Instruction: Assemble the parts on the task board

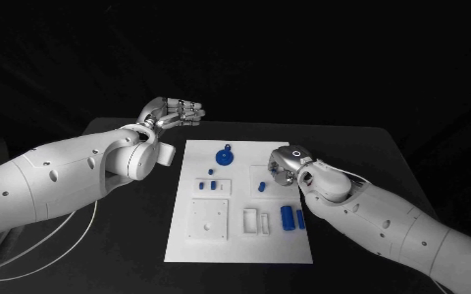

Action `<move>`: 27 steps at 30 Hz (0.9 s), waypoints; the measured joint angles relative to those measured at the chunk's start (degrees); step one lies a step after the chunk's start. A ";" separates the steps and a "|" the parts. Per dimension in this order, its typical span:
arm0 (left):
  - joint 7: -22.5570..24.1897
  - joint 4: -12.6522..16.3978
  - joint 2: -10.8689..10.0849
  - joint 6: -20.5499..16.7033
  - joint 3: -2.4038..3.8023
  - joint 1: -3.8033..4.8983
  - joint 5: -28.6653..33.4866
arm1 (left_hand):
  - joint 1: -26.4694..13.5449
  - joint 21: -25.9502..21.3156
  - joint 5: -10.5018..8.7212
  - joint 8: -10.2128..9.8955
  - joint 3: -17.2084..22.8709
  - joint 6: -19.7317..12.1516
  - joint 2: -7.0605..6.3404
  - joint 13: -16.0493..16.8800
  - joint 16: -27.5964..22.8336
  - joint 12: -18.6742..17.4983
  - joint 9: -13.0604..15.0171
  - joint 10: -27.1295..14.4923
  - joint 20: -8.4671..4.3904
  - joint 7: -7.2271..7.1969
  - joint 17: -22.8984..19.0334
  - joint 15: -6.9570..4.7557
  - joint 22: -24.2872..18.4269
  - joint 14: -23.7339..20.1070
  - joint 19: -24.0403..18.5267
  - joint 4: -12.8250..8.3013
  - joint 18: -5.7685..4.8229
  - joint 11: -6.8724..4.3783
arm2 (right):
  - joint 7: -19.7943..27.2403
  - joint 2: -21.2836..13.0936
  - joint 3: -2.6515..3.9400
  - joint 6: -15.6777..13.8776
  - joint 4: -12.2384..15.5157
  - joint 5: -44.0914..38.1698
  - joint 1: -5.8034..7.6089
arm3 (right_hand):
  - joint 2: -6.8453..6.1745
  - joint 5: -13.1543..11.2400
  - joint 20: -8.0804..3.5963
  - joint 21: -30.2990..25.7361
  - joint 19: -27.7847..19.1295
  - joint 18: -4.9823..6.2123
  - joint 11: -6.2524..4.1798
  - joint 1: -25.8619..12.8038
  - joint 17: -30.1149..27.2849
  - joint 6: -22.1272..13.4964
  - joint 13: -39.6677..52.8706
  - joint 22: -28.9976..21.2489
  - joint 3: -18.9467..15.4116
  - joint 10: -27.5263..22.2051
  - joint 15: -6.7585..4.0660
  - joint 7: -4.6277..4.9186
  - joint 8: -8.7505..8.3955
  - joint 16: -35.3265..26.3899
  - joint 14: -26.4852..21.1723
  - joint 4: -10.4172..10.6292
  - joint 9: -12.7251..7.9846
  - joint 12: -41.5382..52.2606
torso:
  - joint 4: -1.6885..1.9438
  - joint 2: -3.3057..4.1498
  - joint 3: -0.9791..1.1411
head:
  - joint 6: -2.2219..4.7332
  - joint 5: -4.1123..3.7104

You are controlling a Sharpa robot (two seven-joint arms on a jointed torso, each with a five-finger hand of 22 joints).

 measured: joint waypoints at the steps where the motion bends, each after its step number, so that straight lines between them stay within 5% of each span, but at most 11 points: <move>1: 0.01 -0.05 0.01 0.01 0.00 0.00 0.00 | 0.00 0.00 0.00 0.00 0.00 0.00 0.00 0.00 0.00 0.00 0.00 0.00 0.00 0.00 0.00 0.00 0.00 0.00 0.00 0.00 0.00 0.00 | 0.01 -0.09 0.00 -0.29 0.13 0.01 -0.02 | 0.01 -0.32 0.00 -0.01 0.00 0.01 0.04 0.00 0.00 0.02 0.00 0.14 0.00 0.06 0.00 -0.02 0.00 0.00 0.00 0.00 0.00 0.00 | -0.01 0.00 -0.01 | 0.01 0.04; 18: 0.12 -1.07 0.17 0.06 0.00 0.00 0.01 | 0.22 0.00 0.23 0.00 0.12 0.00 0.22 0.00 0.00 0.00 -0.01 0.00 0.00 0.00 0.00 0.00 0.00 0.00 0.00 -0.57 0.00 0.00 | 1.56 -2.90 3.23 -4.24 4.76 8.68 -0.01 | 0.07 -0.98 -0.10 -1.34 -0.11 0.02 0.11 0.06 -0.16 0.08 0.04 1.02 0.15 0.14 0.01 -0.08 0.00 -0.02 0.00 0.15 0.00 -0.01 | -0.17 -0.02 0.10 | 0.05 0.86; 27: 0.29 -2.36 0.99 0.06 0.00 0.00 0.01 | 0.23 0.00 0.23 0.00 0.12 0.00 0.22 0.00 0.00 0.00 -0.01 0.00 0.00 0.00 0.00 0.00 0.01 0.00 0.00 -0.56 0.00 0.00 | 3.31 -2.80 3.74 -5.88 8.90 13.34 -0.82 | 0.30 -0.99 -0.09 -2.11 -0.11 0.02 0.09 0.30 -0.28 0.07 0.03 1.53 0.14 0.12 0.01 -0.08 0.00 -0.17 0.01 0.15 -0.01 -0.06 | -0.18 -0.15 -0.01 | 0.61 3.03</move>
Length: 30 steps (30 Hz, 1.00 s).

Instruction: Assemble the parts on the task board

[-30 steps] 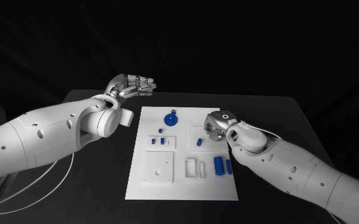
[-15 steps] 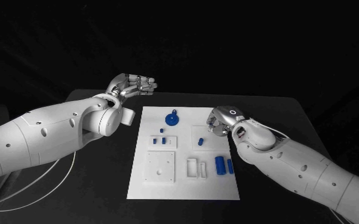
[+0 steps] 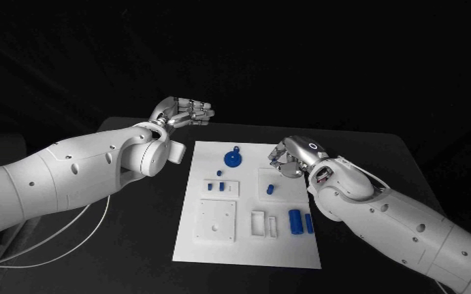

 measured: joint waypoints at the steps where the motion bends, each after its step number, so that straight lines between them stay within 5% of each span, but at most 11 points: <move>1: 0.06 -0.37 0.34 0.00 0.00 0.00 0.00 | 0.00 0.00 0.00 0.00 0.00 0.00 0.00 0.00 0.00 0.00 0.00 0.00 0.00 0.00 0.00 0.00 0.00 0.00 0.00 0.00 0.00 0.00 | 0.30 0.25 0.00 -0.13 0.49 0.60 -0.24 | 0.01 0.00 0.00 -0.16 0.00 0.00 0.00 0.01 0.00 0.00 0.00 0.06 -0.01 0.00 0.00 0.00 0.00 0.00 0.00 0.01 0.00 -0.01 | 0.03 -0.04 0.00 | 0.04 0.33; 10: 0.65 -4.35 3.44 -0.03 -0.01 0.00 0.00 | 0.00 0.00 0.00 0.00 0.15 0.00 0.00 0.00 0.00 0.00 0.00 0.00 0.00 0.00 0.00 -0.22 0.00 0.22 0.00 -0.15 0.00 0.00 | 2.23 3.43 -0.06 -0.36 2.94 4.17 -1.82 | 0.14 0.14 -0.21 -0.79 0.23 -0.01 -0.09 0.14 -0.07 0.00 -0.02 0.45 -0.18 -0.09 0.00 0.00 0.00 -0.01 0.00 0.16 -0.02 -0.19 | 0.32 -0.73 -0.25 | -0.05 4.31; 15: 0.94 -5.98 5.05 -0.04 -0.02 0.00 0.00 | 0.23 0.00 0.00 0.00 0.15 0.00 0.23 0.00 0.00 0.00 0.00 0.00 0.00 0.00 0.00 -0.22 0.00 0.22 0.00 -0.15 0.00 0.00 | 2.98 5.15 -0.76 -0.19 3.00 4.69 -2.56 | 0.13 0.24 -0.20 -1.33 0.23 0.00 -0.09 0.14 -0.19 0.00 -0.03 0.71 -0.41 -0.09 0.00 0.00 0.00 -0.06 0.00 -0.07 -0.02 -0.20 | 0.38 -1.12 -0.50 | -0.38 6.54; 21: 1.11 -7.14 6.74 -0.06 -0.02 0.01 0.00 | 0.23 0.00 0.00 0.00 0.15 0.00 0.23 0.00 0.00 0.00 0.00 0.00 0.00 0.00 0.00 -0.21 0.00 0.21 0.00 -0.15 0.00 0.00 | 3.40 6.94 -2.96 0.23 2.42 2.93 -3.07 | 0.13 0.48 -0.19 -1.58 0.24 0.00 -0.11 0.13 -0.19 -0.01 -0.06 0.88 -0.42 -0.11 0.00 0.00 0.00 -0.07 0.00 -0.08 -0.03 -0.09 | 0.58 -1.30 -0.79 | -0.97 9.18; 30: 1.20 -7.70 8.53 -0.09 -0.03 0.01 0.00 | 0.23 0.00 0.00 0.00 0.15 0.00 0.23 0.00 0.00 0.00 0.00 0.00 0.00 0.00 0.00 -0.21 0.01 0.22 0.00 -0.15 0.00 0.00 | 3.21 8.61 -6.50 1.58 1.50 -2.96 -3.60 | 0.13 0.49 -0.10 -1.70 0.32 0.00 -0.19 0.13 -0.24 -0.01 -0.05 1.14 -0.42 -0.19 0.00 0.01 0.00 -0.07 0.00 -0.08 -0.03 0.10 | 0.65 -1.31 -0.90 | -1.90 10.70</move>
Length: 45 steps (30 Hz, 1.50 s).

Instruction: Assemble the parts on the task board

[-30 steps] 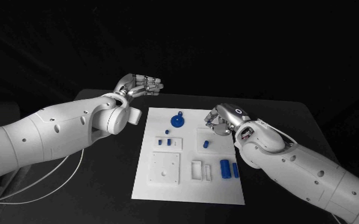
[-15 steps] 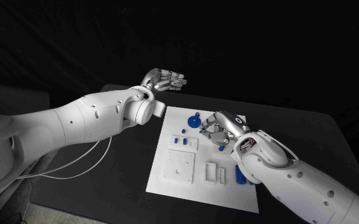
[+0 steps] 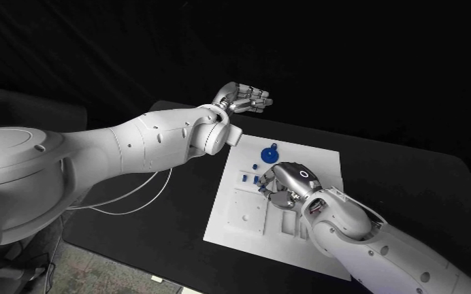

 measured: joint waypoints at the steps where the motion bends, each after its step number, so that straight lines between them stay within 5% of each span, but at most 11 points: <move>1: 0.01 -0.02 0.10 -0.01 0.00 0.00 0.00 | 0.00 0.00 0.00 0.00 0.00 0.00 0.00 0.00 0.00 0.00 0.00 0.00 0.00 0.00 0.00 0.00 0.00 0.00 0.00 0.00 0.00 0.00 | -0.05 0.10 -0.26 0.17 -0.10 -0.54 -0.07 | 0.00 0.13 0.00 -0.21 0.00 0.00 0.00 0.00 0.00 0.00 0.00 0.06 0.00 0.00 0.00 0.00 0.00 0.00 0.00 0.00 0.00 0.00 | 0.00 0.01 0.01 | -0.17 0.12; 9: 0.03 -0.14 0.58 -0.07 0.00 0.00 0.00 | 0.00 0.00 0.00 0.00 0.00 0.00 0.00 0.00 0.00 0.00 0.00 0.00 0.00 0.00 0.00 0.00 0.00 0.00 0.00 0.00 0.00 0.00 | -0.48 0.51 -2.12 1.50 -0.66 -4.20 -0.38 | 0.00 0.32 0.01 -0.62 0.01 0.00 -0.10 0.00 -0.12 0.00 0.01 0.34 0.00 -0.10 0.00 0.00 0.00 -0.01 0.00 0.00 -0.01 0.00 | -0.13 0.04 0.17 | -0.93 0.71; 13: 0.04 -0.14 0.66 -0.07 0.00 0.00 0.00 | 0.00 0.00 0.00 0.00 0.00 0.00 0.00 0.00 0.00 0.00 0.00 0.00 0.00 0.00 0.00 0.00 0.00 0.00 0.00 0.00 0.00 0.00 | -0.58 0.59 -2.46 1.91 -0.86 -5.16 -0.44 | -0.01 0.32 0.01 -0.62 0.01 0.00 -0.11 -0.01 -0.11 0.00 0.01 0.34 0.00 -0.11 0.00 0.00 0.00 -0.01 0.00 0.00 -0.01 0.00 | -0.18 0.04 0.24 | -1.14 0.90; 45: 0.01 -0.10 0.65 -0.02 0.01 0.00 -0.01 | 0.00 0.00 0.00 0.00 0.00 0.00 0.00 0.00 0.00 0.00 0.00 0.00 0.00 0.00 0.00 0.00 0.00 0.00 0.00 0.00 0.00 0.00 | -0.90 1.07 -3.40 3.11 -1.88 -7.73 -0.97 | 0.00 0.42 0.21 -1.53 0.20 0.00 0.00 -0.48 -0.24 -0.01 0.05 1.25 0.00 0.01 0.00 0.01 0.00 -0.22 0.00 -0.01 -0.05 -0.29 | -0.20 0.03 0.21 | -1.99 1.64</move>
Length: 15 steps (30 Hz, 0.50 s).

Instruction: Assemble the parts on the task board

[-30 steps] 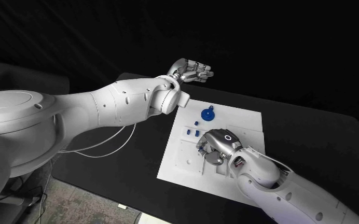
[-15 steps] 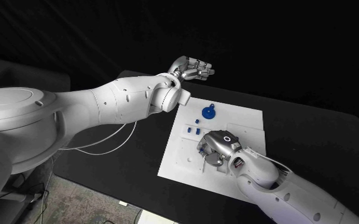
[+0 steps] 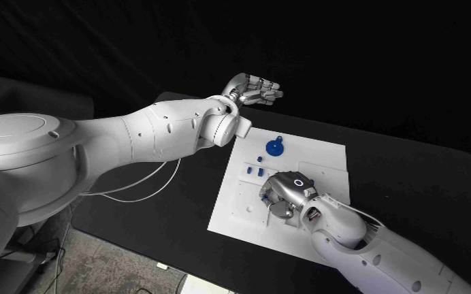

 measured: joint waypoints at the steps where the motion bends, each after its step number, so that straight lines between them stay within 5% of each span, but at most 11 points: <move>1: 0.00 0.00 0.00 0.00 0.00 0.00 0.00 | 0.00 0.00 0.00 0.00 0.00 0.00 0.00 0.00 0.00 0.00 0.00 0.00 0.00 0.00 0.00 0.00 0.00 0.00 0.00 0.00 0.00 0.00 | -0.07 0.02 -0.04 -0.03 -0.03 -0.12 0.00 | 0.00 0.00 0.00 0.00 0.00 -0.01 0.00 0.00 0.00 0.00 0.00 0.18 0.02 0.00 0.00 0.00 0.00 0.00 0.00 -0.02 0.00 0.00 | 0.00 0.00 0.00 | 0.00 0.00; 15: -0.05 -0.06 0.13 0.04 0.00 0.00 -0.01 | 0.23 0.00 0.00 0.00 0.00 0.00 0.23 0.00 0.00 0.00 0.00 0.00 0.00 0.00 0.00 0.00 0.00 0.00 0.00 0.00 0.00 0.00 | -2.17 0.40 -0.39 -0.23 -0.25 -3.03 -0.05 | -0.28 0.00 0.01 -0.23 0.01 0.00 -0.02 -0.28 0.01 0.00 -0.01 0.81 0.59 -0.02 0.00 0.00 0.00 -0.01 0.00 -0.23 0.00 0.29 | 0.03 0.01 -0.04 | 0.08 -0.11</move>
